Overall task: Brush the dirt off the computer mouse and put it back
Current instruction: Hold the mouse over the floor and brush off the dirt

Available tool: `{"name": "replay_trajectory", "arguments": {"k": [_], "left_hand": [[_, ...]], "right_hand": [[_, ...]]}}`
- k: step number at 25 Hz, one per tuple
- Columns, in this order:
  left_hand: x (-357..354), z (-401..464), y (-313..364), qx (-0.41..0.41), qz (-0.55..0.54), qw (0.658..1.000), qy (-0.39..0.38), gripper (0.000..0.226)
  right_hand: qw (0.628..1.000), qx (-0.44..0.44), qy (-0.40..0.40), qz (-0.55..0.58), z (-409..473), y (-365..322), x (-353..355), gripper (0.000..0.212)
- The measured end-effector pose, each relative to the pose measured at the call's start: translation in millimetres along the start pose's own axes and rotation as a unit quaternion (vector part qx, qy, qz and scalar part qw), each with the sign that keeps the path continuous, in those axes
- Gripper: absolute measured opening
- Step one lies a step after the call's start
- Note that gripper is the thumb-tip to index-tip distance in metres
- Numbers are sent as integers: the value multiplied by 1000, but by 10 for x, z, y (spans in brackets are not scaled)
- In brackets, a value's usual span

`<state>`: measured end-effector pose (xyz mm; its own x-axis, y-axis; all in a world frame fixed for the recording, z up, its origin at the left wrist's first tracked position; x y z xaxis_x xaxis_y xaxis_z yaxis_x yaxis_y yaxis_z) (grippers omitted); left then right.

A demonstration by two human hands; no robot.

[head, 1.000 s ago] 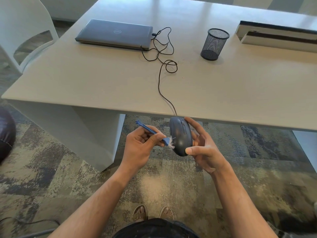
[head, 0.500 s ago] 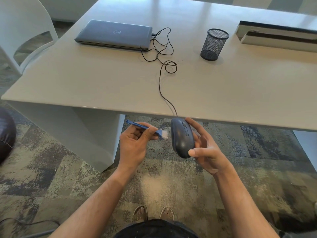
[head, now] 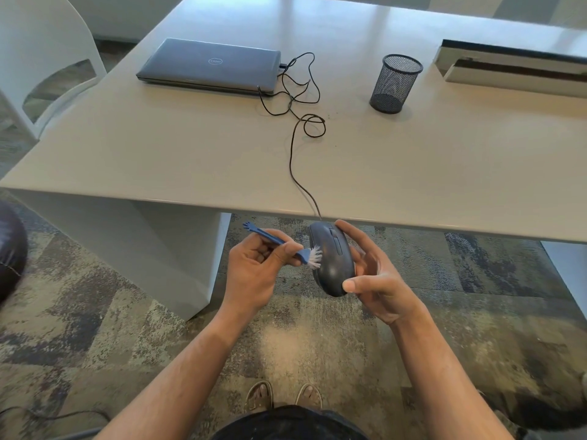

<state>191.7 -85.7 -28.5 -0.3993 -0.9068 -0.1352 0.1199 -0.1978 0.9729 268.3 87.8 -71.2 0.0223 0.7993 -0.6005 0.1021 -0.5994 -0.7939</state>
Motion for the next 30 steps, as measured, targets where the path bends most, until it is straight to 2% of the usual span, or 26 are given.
{"name": "replay_trajectory", "arguments": {"k": [8,14,18,22,26,30], "left_hand": [[-61,-162,-70,3,5,1000,-29,21],[170,27,-55,17,-2,998,60,13],[170,151,-70,22,7,996,82,17],[61,109,-62,8,6,999,37,5],[-46,-19,-56,5,-11,1000,-18,16],[-83,-131,-81,7,-16,999,-28,20]], "right_hand": [[999,28,27,2,23,-120,29,97],[1000,2,-6,-3,4,-54,-16,100],[1000,-10,-18,-2,30,2,-51,101],[1000,5,-9,5,42,-45,-23,98],[1000,26,9,7,42,-105,12,94],[999,33,31,0,42,-133,38,97]]}}
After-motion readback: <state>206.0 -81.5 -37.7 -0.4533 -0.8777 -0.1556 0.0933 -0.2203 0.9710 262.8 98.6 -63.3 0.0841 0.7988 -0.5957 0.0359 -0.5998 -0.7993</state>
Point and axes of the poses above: each hand's wrist, its own z-axis towards the middle knuckle, its own x-axis out of the back of the hand, y = z × x, the point moved 8 cm from there along z, towards the middle knuckle, and after that the axes turned 9 degrees about z, right-handed, at the moved point
